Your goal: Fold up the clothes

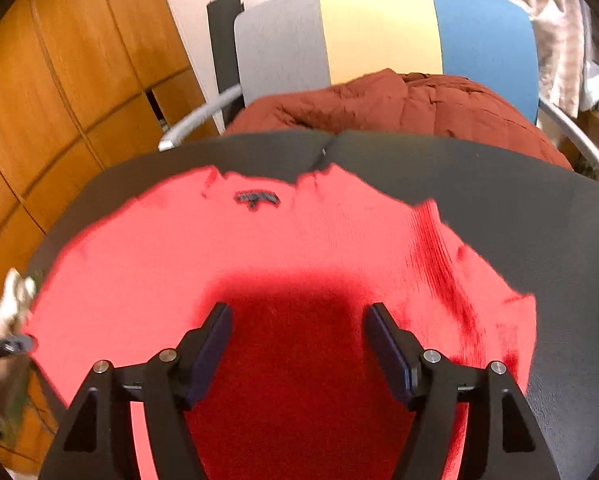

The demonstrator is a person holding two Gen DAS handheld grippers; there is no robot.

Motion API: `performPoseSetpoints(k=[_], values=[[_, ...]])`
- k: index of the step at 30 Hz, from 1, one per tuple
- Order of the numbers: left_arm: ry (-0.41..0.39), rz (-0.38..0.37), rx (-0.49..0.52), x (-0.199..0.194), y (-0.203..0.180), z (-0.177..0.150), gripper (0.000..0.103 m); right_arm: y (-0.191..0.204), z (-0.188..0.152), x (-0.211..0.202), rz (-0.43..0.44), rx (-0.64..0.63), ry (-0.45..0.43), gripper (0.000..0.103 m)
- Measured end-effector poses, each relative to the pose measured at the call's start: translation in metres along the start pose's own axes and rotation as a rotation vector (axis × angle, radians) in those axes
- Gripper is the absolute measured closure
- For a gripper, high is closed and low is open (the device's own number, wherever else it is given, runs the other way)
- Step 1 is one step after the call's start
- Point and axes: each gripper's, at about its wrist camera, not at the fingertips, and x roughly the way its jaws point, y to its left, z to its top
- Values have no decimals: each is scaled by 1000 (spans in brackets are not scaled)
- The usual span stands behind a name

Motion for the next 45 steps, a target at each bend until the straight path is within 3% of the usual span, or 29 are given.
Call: performPoseSetpoints(k=[4, 8, 10, 13, 15, 23, 25, 26, 27, 29, 31, 35, 37, 40, 42, 45], values=[[79, 120, 35, 12, 10, -25, 96, 7, -20, 1, -15, -86, -58, 29], [37, 87, -30, -2, 14, -28, 91, 9, -20, 2, -14, -112, -47, 23], [9, 11, -98, -16, 18, -23, 85, 8, -20, 3, 0, -109, -45, 21], [-81, -34, -139, -32, 20, -1, 75, 8, -21, 3, 14, -111, -42, 17], [-106, -6, -125, -28, 17, 22, 69, 11, -22, 2, 15, -118, -40, 14], [20, 14, -155, 52, 8, 94, 66, 13, -22, 3, 29, -126, -37, 9], [42, -4, -170, 65, 10, 103, 70, 13, -22, 4, 29, -127, -36, 9], [26, 27, -146, 67, 6, 104, 86, 13, -22, 4, 30, -128, -36, 8], [9, 59, -123, 68, 2, 105, 94, 13, -22, 3, 30, -128, -36, 8], [-34, 146, -100, 63, -4, 97, 95, 15, -23, 3, 22, -137, -35, 7], [-33, 268, -89, 66, 1, 89, 95, 19, -23, 5, 8, -154, -28, 6], [-48, 362, -98, 75, 11, 75, 89, 25, -24, 10, -1, -184, -9, 2], [-67, 410, -119, 70, 10, 78, 72, 24, -24, 10, 2, -182, -12, 2], [-144, 455, -153, 54, 0, 86, 70, 23, -25, 10, 8, -177, -13, 2], [-232, 507, -109, 43, -16, 91, 72, 22, -24, 11, 13, -174, -13, 2], [-264, 433, -57, 50, -36, 99, 72, 21, -24, 12, 17, -173, -12, 1]])
